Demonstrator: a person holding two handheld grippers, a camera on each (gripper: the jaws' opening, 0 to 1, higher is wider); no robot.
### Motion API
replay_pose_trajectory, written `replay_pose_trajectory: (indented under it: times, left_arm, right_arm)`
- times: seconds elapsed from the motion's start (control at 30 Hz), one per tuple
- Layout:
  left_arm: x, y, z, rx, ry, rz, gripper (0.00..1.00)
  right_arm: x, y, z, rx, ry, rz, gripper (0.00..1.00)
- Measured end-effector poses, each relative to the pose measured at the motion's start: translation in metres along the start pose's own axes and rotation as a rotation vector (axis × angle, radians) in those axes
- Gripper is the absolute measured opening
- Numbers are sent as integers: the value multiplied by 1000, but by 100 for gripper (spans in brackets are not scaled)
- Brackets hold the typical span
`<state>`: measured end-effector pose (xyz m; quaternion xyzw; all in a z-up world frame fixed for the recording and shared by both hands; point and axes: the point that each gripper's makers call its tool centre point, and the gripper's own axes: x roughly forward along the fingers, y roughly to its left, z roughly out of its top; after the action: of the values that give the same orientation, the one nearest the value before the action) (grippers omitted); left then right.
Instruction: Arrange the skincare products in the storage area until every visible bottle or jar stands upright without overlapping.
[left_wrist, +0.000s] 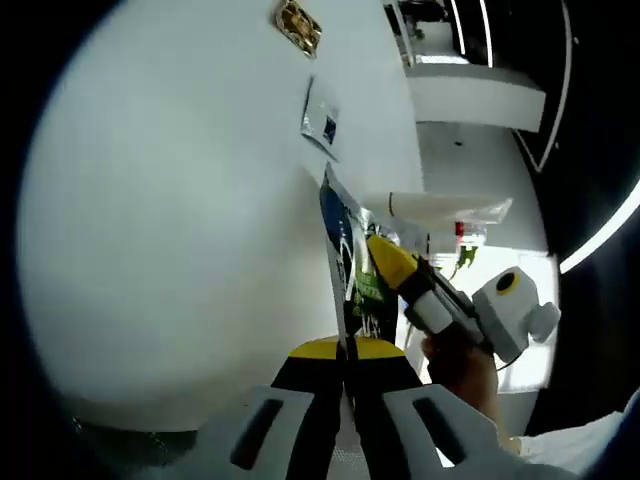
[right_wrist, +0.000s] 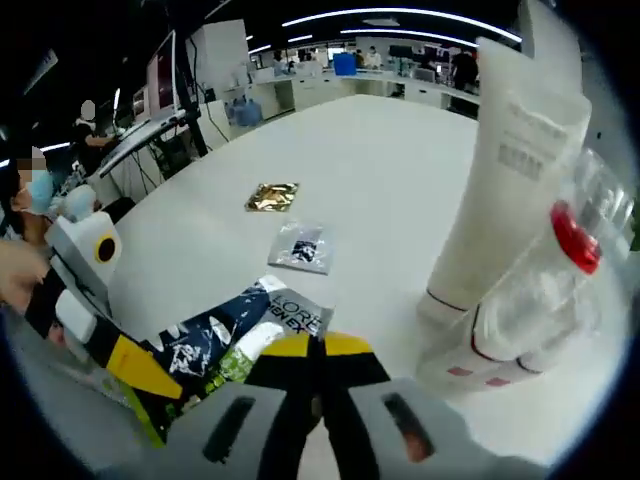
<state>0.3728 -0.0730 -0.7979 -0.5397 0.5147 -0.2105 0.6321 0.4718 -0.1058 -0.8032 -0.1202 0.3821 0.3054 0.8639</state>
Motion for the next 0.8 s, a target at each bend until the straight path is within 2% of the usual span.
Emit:
replay_pose_trajectory:
  times: [0.23,0.37,0.47,0.67,0.8]
  left_arm:
    - [8,1,10,-27,-4,5,0]
    - [12,3,20,-5,-17,18,0]
    - [14,5,30,38,-36,47,0]
    - [21,1,42,54,-60,55,0]
    - [28,1,48,52,-76,59,0]
  right_arm:
    - [11,-12,2,1,17,-64,2]
    - [17,-17,6,-20,8,-114,3]
    - [22,-21,11,-73,0,-149,3]
    - [28,-31,23,-172,-23,-219,4]
    - [30,-37,26,-203,-27,-248,6]
